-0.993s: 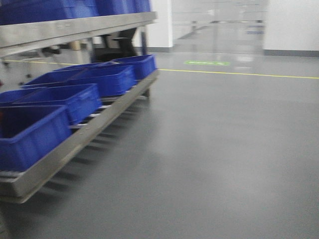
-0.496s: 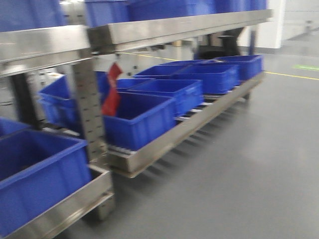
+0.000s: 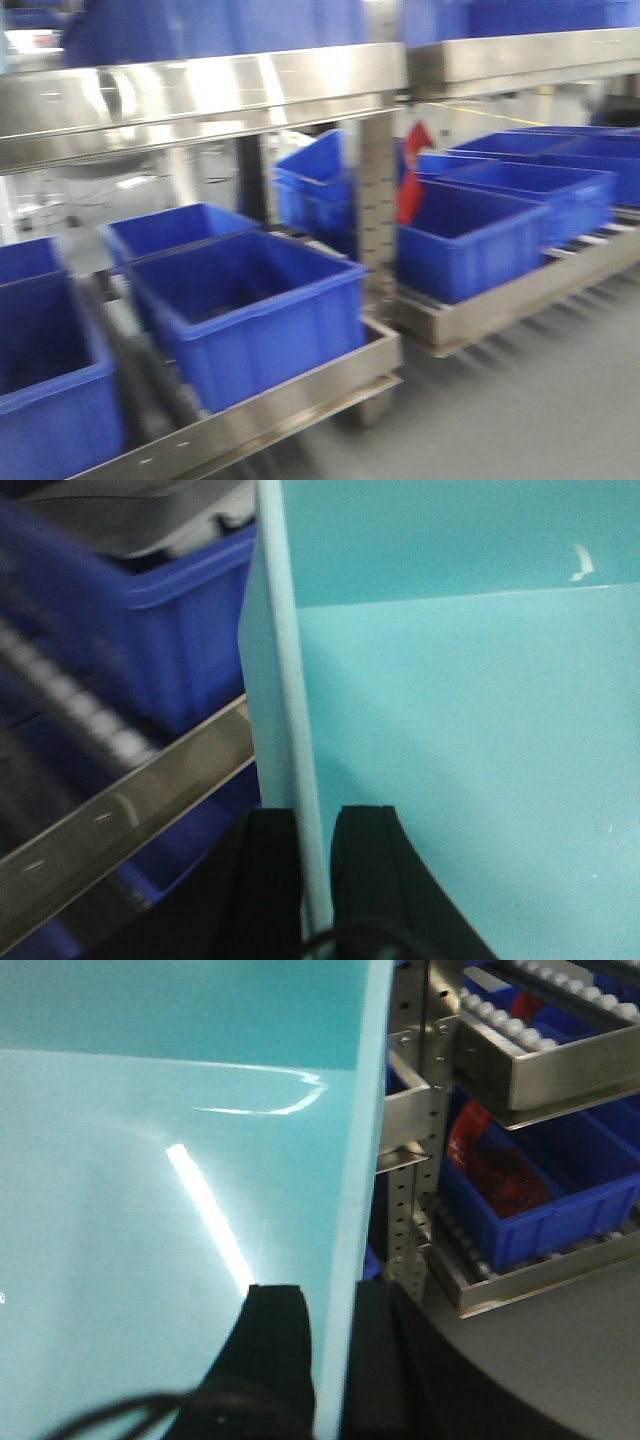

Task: Move two blue bins to right shelf middle
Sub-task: 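Turn toward the other shelf holding the teal bin with both grippers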

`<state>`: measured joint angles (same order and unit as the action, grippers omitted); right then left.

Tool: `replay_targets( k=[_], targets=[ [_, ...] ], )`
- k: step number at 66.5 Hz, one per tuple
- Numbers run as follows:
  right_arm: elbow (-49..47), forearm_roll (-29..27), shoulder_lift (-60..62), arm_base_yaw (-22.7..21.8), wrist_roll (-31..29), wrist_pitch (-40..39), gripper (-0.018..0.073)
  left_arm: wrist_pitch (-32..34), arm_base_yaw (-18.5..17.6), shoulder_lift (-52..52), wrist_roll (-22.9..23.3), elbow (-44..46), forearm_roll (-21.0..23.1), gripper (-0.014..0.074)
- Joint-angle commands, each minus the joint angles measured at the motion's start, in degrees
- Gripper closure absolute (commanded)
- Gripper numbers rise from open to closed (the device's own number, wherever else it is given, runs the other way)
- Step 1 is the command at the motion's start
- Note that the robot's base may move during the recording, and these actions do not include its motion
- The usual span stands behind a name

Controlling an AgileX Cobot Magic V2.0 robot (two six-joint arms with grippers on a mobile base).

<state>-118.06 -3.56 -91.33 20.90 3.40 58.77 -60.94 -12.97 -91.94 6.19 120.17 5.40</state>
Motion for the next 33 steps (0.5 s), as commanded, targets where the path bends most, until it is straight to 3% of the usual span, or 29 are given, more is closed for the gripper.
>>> replay_targets(
  k=[1,33],
  targets=[
    [-0.62,-2.23,0.67,0.27,-0.86,-2.62,0.0711,2.46,-0.38,0.7,-0.57,0.76,2.87,0.0707],
    [-0.62,-2.23,0.67,0.27,-0.86,-2.62,0.0711,2.46,-0.38,0.7,-0.57,0.76,2.87,0.0707]
  ],
)
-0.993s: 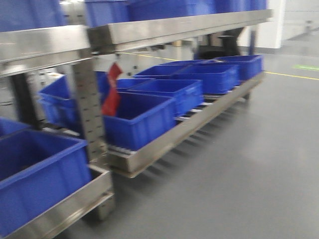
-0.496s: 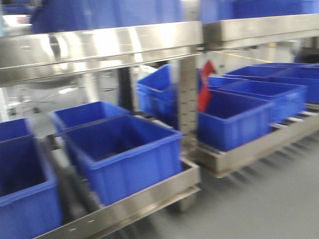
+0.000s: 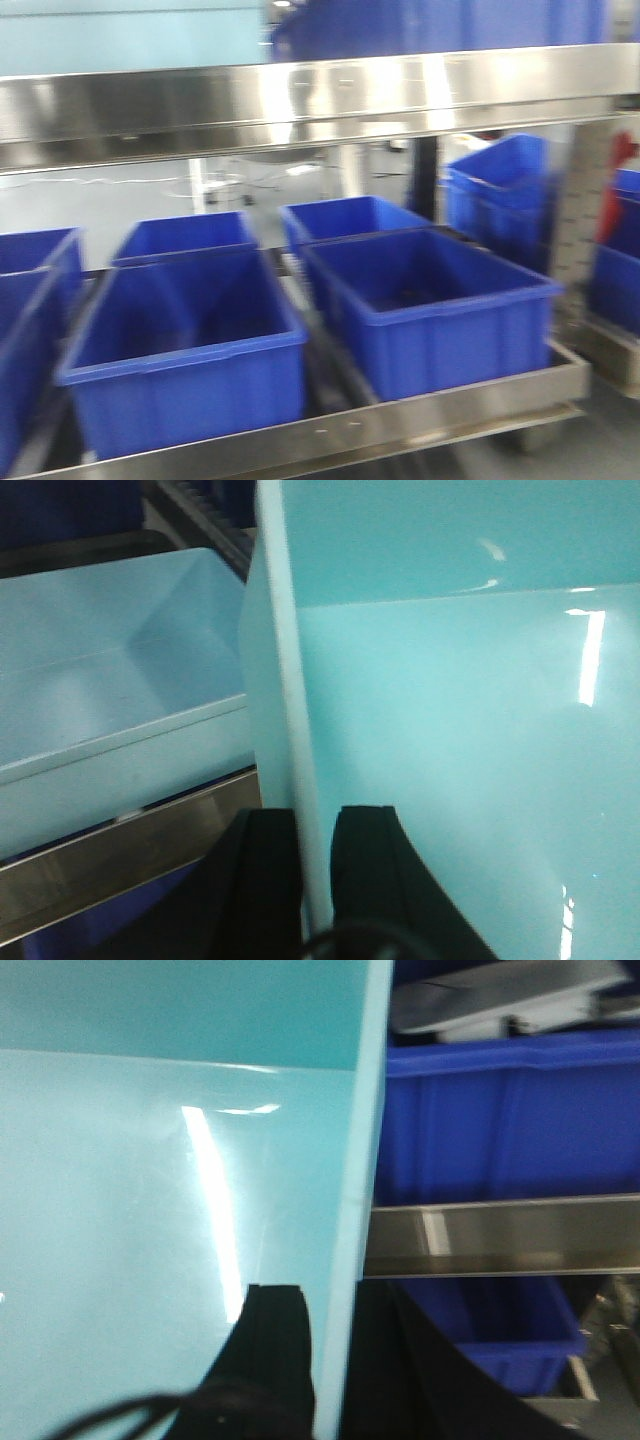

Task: Move two blue bins to right shelf middle
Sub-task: 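Turn toward the other shelf holding the teal bin with both grippers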

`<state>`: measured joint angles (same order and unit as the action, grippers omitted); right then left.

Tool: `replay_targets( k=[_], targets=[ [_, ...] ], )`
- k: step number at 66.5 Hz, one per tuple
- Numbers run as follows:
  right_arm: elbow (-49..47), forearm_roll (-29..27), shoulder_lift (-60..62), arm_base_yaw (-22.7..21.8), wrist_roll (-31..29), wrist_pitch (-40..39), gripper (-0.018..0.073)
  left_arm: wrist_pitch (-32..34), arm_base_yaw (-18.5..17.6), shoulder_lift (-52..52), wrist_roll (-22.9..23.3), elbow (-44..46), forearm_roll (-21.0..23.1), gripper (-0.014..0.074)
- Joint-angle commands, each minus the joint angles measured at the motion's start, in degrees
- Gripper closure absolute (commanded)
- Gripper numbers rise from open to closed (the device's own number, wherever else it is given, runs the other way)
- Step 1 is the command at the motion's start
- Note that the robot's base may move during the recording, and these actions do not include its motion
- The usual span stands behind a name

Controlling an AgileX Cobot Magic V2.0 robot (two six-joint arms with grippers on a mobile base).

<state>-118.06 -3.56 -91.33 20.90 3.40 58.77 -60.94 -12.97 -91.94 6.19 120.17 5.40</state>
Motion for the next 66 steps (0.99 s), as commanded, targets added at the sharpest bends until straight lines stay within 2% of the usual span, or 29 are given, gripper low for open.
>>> replay_targets(
  k=[1,66],
  targets=[
    [-0.62,-2.23,0.67,0.27,-0.86,-2.62,0.0711,2.46,-0.38,0.7,-0.57,0.76,2.87,0.0707],
    [-0.62,-2.23,0.67,0.27,-0.86,-2.62,0.0711,2.46,-0.38,0.7,-0.57,0.76,2.87,0.0707]
  ],
)
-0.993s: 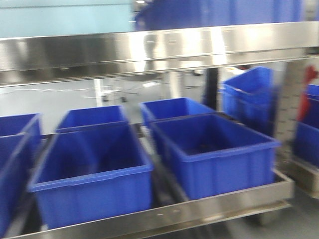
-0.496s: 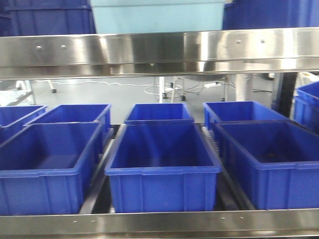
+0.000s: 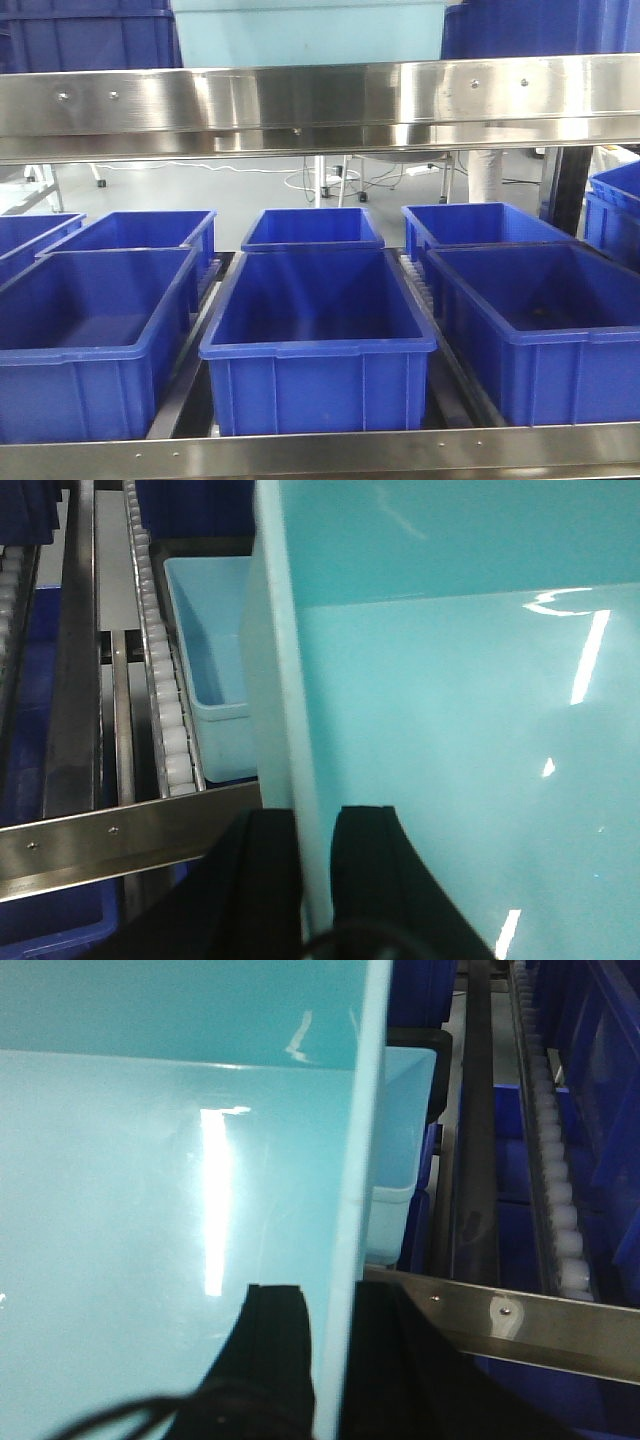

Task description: Move two blue bins to right shelf middle

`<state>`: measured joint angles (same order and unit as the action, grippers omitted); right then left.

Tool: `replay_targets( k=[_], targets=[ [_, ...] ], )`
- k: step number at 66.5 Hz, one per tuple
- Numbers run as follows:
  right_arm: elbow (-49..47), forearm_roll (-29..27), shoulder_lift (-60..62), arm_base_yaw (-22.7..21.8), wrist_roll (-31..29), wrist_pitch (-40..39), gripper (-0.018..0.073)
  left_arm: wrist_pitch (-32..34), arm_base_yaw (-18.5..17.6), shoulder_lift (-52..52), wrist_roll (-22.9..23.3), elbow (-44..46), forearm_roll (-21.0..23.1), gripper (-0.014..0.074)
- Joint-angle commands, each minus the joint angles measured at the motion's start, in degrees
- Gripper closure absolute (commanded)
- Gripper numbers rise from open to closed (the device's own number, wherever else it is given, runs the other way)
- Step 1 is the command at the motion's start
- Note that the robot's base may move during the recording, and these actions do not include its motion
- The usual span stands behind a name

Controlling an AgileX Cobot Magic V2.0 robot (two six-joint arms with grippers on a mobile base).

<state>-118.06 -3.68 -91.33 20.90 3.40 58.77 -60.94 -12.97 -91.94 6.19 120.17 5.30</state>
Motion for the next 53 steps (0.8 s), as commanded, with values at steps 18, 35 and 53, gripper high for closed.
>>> replay_targets(
  k=[18,35,53],
  targets=[
    [-0.62,-2.11,0.67,0.27,-0.86,-2.62,0.0711,2.46,-0.38,0.7,-0.57,0.76,2.97,0.0707],
    [-0.62,-2.11,0.67,0.27,-0.86,-2.62,0.0711,2.46,-0.38,0.7,-0.57,0.76,2.97,0.0707],
    [-0.62,-2.11,0.67,0.27,-0.86,-2.62,0.0711,2.46,-0.38,0.7,-0.57,0.76,2.97,0.0707]
  ],
)
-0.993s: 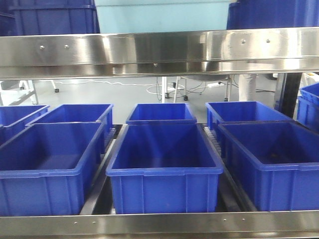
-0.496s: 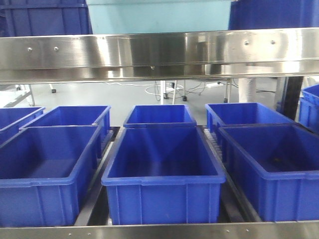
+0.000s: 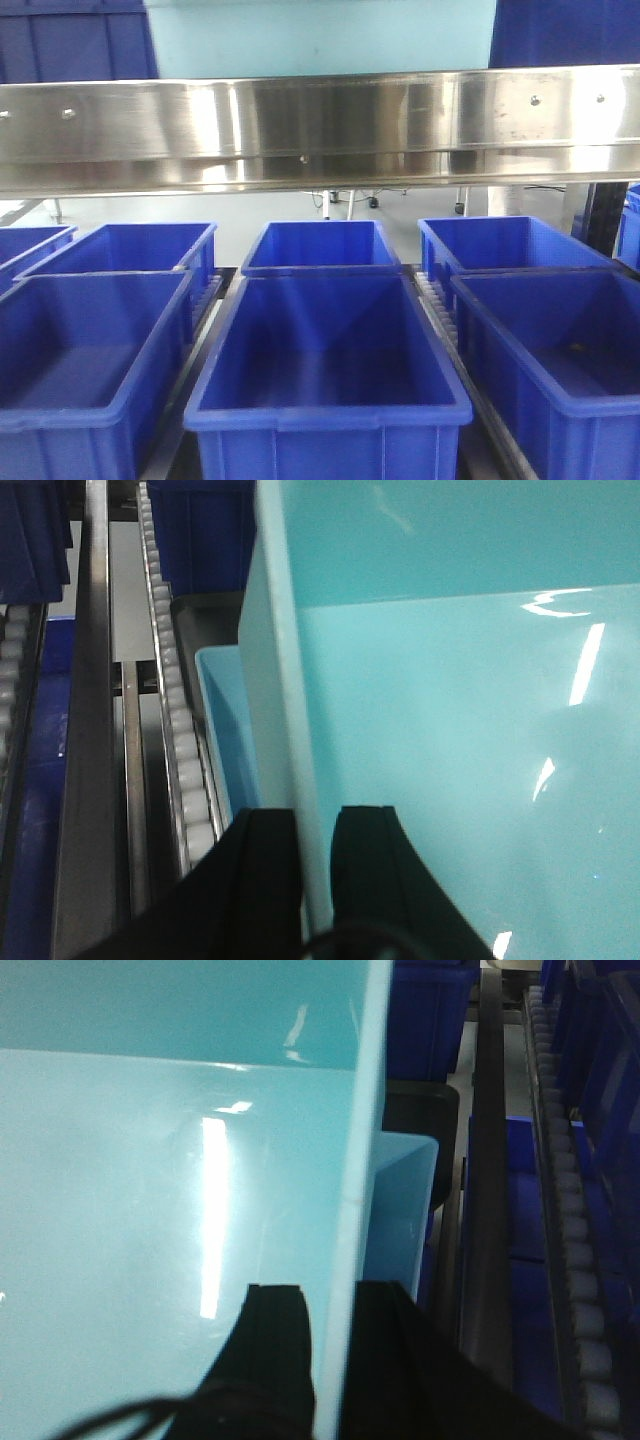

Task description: Move two blue bins to right shelf middle

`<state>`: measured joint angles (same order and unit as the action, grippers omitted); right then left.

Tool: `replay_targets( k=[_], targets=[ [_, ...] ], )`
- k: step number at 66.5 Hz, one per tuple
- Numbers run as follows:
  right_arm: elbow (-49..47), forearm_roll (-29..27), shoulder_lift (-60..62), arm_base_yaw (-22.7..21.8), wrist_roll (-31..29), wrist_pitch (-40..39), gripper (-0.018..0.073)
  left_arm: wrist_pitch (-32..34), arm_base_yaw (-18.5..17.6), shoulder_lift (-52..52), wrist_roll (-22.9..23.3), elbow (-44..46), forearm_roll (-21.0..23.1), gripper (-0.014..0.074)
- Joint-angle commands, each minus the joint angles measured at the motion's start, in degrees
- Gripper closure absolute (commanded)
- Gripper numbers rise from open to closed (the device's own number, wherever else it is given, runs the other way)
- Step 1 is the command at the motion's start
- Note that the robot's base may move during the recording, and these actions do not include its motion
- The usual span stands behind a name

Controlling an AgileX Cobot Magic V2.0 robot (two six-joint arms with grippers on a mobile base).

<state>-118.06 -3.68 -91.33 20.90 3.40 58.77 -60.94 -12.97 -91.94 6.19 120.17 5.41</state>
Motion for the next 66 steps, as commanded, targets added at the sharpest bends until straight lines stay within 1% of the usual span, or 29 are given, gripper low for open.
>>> replay_targets(
  k=[1,66],
  targets=[
    [-0.62,-2.11,0.67,0.27,-0.86,-2.62,0.0711,2.46,-0.38,0.7,-0.57,0.76,2.86,0.0707],
    [-0.62,-2.11,0.67,0.27,-0.86,-2.62,0.0711,2.46,-0.38,0.7,-0.57,0.76,2.86,0.0707]
  ],
)
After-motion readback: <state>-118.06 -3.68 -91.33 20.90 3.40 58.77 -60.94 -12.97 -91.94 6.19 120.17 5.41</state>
